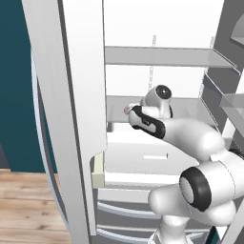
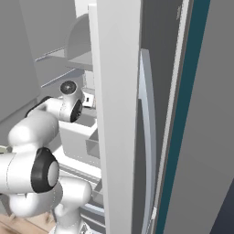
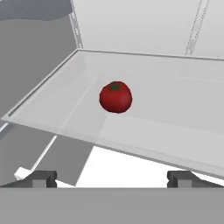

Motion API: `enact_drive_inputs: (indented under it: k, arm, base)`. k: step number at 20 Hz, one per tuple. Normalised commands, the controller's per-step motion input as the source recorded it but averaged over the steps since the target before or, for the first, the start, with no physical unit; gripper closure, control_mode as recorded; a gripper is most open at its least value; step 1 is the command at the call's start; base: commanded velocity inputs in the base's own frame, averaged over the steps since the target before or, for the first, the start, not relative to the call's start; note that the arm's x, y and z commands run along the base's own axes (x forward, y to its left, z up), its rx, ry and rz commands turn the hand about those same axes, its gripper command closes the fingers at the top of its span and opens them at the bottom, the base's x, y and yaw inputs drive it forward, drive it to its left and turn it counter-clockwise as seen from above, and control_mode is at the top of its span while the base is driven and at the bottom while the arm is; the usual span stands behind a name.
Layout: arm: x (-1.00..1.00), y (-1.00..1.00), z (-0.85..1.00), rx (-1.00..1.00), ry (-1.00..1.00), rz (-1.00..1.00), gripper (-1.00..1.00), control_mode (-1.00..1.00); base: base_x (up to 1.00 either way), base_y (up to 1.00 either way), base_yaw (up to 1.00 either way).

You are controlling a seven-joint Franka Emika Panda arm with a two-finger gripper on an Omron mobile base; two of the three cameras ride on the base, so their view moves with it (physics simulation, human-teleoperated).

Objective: Take the cheese, steak, and tomato from the fridge and place them on the plate on the dining counter to create an appetizer plate.

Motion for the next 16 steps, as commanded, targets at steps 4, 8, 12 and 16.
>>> enact_drive_inputs:
  k: [4, 8, 12, 16]
  arm:
    - [0.18, 0.0, -0.12, 0.0, 0.0, 0.0, -1.0, -1.0]
    - [0.17, 0.0, -0.01, 0.0, 0.04, -0.01, -1.0, -1.0]
    - [0.16, 0.0, 0.0, 0.0, 0.06, -0.02, -1.0, -1.0]
    - [0.12, 0.0, -0.02, 0.0, 0.03, -0.02, -1.0, -1.0]
  base:
    - [0.0, 0.0, 0.0]
    - [0.0, 0.0, 0.0]
    - [0.0, 0.0, 0.0]
    - [0.0, 0.0, 0.0]
